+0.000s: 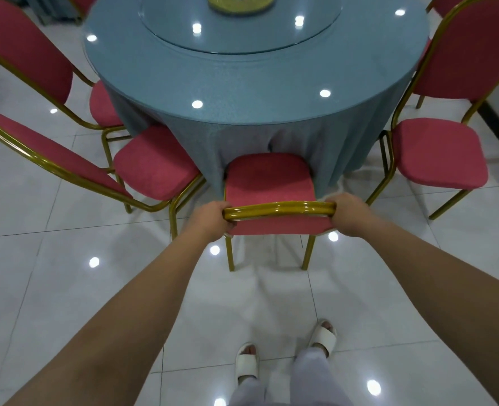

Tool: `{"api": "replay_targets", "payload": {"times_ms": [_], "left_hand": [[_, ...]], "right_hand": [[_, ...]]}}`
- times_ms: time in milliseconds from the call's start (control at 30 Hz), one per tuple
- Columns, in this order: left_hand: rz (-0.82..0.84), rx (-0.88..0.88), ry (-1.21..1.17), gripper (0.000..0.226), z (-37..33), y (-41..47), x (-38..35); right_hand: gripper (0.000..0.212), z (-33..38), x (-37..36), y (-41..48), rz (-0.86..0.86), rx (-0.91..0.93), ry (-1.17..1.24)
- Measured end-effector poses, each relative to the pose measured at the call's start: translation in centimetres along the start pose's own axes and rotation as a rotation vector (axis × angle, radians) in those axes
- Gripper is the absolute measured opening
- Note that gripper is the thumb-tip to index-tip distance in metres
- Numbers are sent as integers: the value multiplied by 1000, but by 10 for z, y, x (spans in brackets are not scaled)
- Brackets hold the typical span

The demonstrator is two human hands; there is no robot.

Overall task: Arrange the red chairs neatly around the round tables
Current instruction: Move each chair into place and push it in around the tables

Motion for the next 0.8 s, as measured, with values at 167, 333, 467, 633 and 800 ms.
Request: {"api": "replay_targets", "payload": {"times_ms": [167, 333, 467, 633, 800], "left_hand": [[39, -2, -61, 11, -11, -6, -12], [63, -15, -181, 19, -14, -7, -13], [35, 28, -173, 34, -18, -12, -10], [-60, 0, 148, 91, -63, -33, -2], [-230, -263, 196, 76, -195, -45, -4]], "right_hand": [[19, -16, 6, -1, -25, -35, 11], [18, -16, 5, 0, -56, -13, -26], [34, -20, 4, -2, 6, -4, 17], [102, -49, 16, -33, 52, 80, 99], [84, -128, 58, -79, -60, 39, 394]]}}
Point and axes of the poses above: each hand's wrist, its own y-axis towards the middle knuckle, its own x-axis out of the back of the hand, z = x × y, the point moved 8 cm from there along y, towards the middle knuckle, and after that the axes turned 14 degrees about y, right-handed, at the moved point
